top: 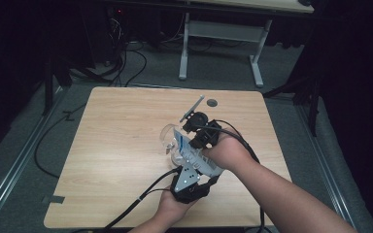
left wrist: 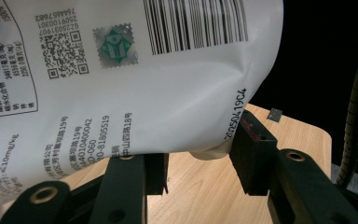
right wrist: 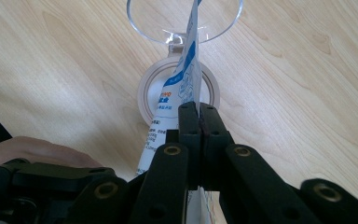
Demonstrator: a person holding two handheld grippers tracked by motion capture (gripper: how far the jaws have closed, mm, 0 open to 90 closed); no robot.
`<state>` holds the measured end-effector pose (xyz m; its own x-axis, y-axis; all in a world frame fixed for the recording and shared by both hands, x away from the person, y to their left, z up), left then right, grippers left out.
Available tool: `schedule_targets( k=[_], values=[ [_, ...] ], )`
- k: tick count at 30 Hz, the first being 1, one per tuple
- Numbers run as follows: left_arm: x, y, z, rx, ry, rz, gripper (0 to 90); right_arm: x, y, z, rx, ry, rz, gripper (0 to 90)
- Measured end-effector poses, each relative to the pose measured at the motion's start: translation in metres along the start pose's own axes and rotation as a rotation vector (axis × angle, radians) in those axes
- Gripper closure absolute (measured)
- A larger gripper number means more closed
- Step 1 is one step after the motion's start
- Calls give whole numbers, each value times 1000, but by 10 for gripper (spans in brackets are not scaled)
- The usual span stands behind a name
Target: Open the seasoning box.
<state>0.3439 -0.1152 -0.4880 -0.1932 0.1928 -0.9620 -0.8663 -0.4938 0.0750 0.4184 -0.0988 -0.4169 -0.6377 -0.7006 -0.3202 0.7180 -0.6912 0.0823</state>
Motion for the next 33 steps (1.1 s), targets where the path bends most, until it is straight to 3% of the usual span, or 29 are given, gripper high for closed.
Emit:
schedule_targets(
  k=[33],
  values=[
    [-2, -1, 2, -1, 11, 7, 598, -5, -1, -1, 0, 2, 12, 898]
  ],
)
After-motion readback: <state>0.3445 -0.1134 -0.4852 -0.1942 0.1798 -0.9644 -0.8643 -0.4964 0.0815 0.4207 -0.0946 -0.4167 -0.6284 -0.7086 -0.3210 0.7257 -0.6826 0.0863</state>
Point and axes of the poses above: each handheld gripper's, and its own axes: z roughly backward along the jaws, x roughly out of its underside, y roughly to its right, the point moved 10 cm from there along -z, roughly forward along the jaws, and after that the axes turned 1 degree about -y, right-handed, at the moved point
